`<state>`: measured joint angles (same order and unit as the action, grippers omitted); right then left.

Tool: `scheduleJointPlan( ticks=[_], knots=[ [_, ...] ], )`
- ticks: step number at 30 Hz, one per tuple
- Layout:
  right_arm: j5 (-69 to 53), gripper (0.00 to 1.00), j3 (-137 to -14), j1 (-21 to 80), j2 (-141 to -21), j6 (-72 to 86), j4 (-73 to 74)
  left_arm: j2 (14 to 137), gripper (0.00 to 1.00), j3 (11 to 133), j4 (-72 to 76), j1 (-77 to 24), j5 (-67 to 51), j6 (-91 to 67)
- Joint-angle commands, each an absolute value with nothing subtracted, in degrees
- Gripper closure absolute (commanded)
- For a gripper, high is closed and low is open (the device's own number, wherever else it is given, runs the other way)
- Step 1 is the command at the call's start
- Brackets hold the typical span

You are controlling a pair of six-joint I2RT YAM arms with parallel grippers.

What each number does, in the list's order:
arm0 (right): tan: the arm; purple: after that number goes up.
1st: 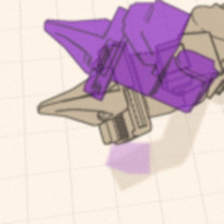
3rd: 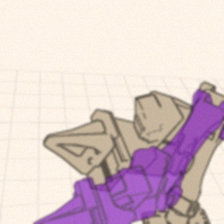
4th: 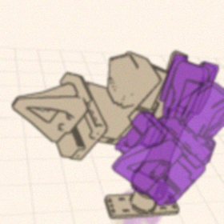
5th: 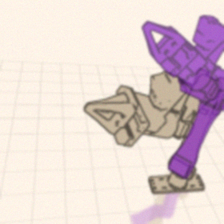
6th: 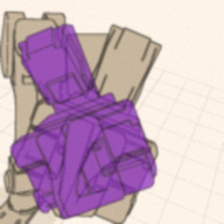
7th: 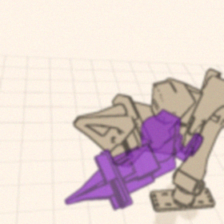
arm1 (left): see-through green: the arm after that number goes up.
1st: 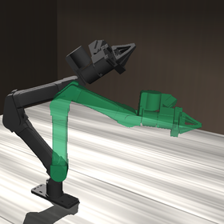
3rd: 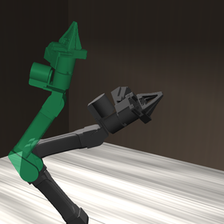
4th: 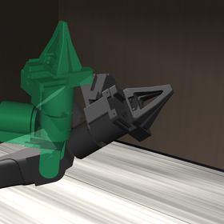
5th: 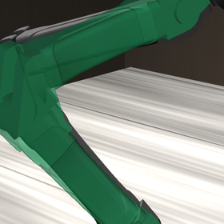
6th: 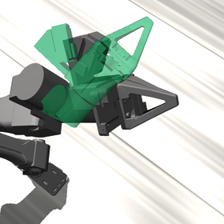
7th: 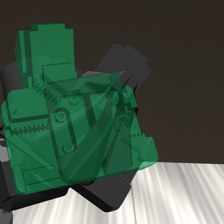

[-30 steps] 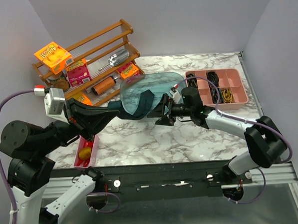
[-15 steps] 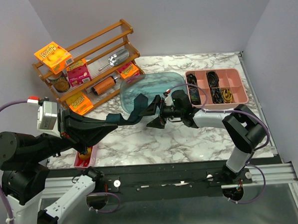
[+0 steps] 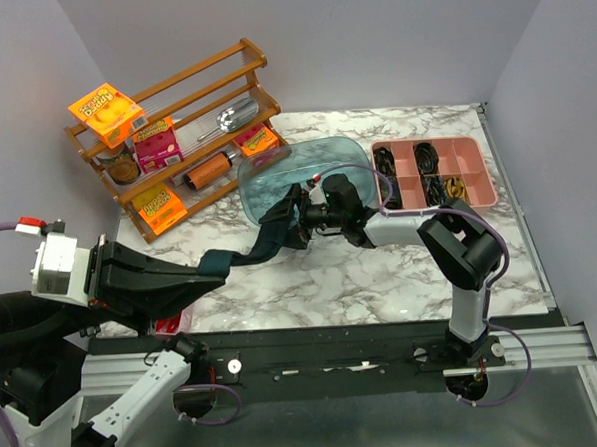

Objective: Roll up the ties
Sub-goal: Pick up the tie from the bin, then place the tie at the center of the board.

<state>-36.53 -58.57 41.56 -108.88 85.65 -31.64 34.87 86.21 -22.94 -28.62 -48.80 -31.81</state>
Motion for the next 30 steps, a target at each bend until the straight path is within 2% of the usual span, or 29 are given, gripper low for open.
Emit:
scheduleJointPlan(
  ticks=[1,4,6,7,9,10,12,18,24,30],
  knots=[
    [-36.21,0.12,-60.11,42.10,-110.48,87.36,-33.22,34.37,1.00,87.54,-16.79,-28.30,-53.96,-36.21],
    [-36.56,0.21,-60.38,42.27,-111.00,87.54,-33.40,34.28,1.00,86.93,-13.81,-28.04,-55.63,-38.58],
    [-36.91,0.36,-60.47,42.36,-111.71,88.06,-34.62,34.02,1.00,86.14,-9.25,-27.86,-56.68,-42.17],
    [-37.09,0.52,-60.38,42.45,-112.06,88.50,-35.41,34.01,1.00,85.96,-7.49,-27.77,-57.65,-43.32],
    [-37.79,0.71,-60.82,42.54,-112.76,89.12,-36.56,34.01,1.00,86.74,-5.45,-27.51,-58.01,-44.56],
    [-37.88,0.89,-60.82,42.54,-113.02,89.21,-36.91,34.10,1.00,87.01,-5.54,-27.34,-58.09,-44.56],
    [-38.14,0.98,-60.47,42.54,-112.33,89.38,-37.79,34.10,1.00,87.27,-5.28,-27.07,-58.27,-44.56],
    [-35.52,1.00,-60.21,42.01,-105.22,81.66,-30.26,34.28,1.00,86.92,-4.83,-27.07,-57.40,-44.12],
    [-29.37,0.99,-59.86,39.03,-93.18,70.32,-18.83,36.12,1.00,85.70,-5.10,-27.07,-55.90,-42.45],
    [-23.83,1.00,-53.55,32.79,-80.00,63.11,-11.44,40.59,1.00,82.10,-4.22,-27.07,-54.23,-41.57]
  ],
)
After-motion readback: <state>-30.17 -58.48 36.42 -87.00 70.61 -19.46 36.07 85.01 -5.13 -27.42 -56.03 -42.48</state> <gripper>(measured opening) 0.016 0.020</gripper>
